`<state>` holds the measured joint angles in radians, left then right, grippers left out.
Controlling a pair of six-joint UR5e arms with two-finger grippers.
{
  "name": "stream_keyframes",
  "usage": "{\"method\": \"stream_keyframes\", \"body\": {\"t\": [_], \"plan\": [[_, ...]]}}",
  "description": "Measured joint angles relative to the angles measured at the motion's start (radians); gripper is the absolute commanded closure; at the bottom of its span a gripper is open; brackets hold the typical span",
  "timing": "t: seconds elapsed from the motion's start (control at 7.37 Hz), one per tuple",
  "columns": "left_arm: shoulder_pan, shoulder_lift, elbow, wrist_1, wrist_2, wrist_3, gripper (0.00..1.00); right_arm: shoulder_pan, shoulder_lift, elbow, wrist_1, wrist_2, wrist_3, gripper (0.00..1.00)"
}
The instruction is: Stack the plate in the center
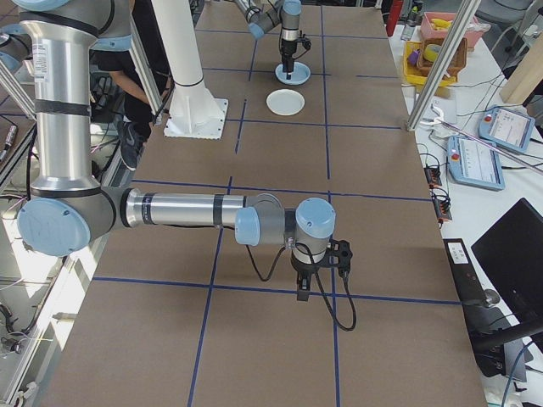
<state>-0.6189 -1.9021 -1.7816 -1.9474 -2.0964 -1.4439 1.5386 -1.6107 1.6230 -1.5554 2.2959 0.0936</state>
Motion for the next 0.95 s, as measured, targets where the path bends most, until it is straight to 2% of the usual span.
{"method": "stream_keyframes", "body": {"t": [0.14,0.68,0.95], "plan": [[0.008,-0.019,0.025,0.003,0.007,-0.001,0.21,0.0,0.0,0.0,0.0,0.0,0.0,0.0],[0.044,-0.054,0.097,-0.002,0.03,-0.018,0.33,0.0,0.0,0.0,0.0,-0.001,0.0,0.0],[0.052,-0.059,0.106,-0.004,0.038,-0.022,0.44,0.0,0.0,0.0,0.0,0.0,0.0,0.0]]}}
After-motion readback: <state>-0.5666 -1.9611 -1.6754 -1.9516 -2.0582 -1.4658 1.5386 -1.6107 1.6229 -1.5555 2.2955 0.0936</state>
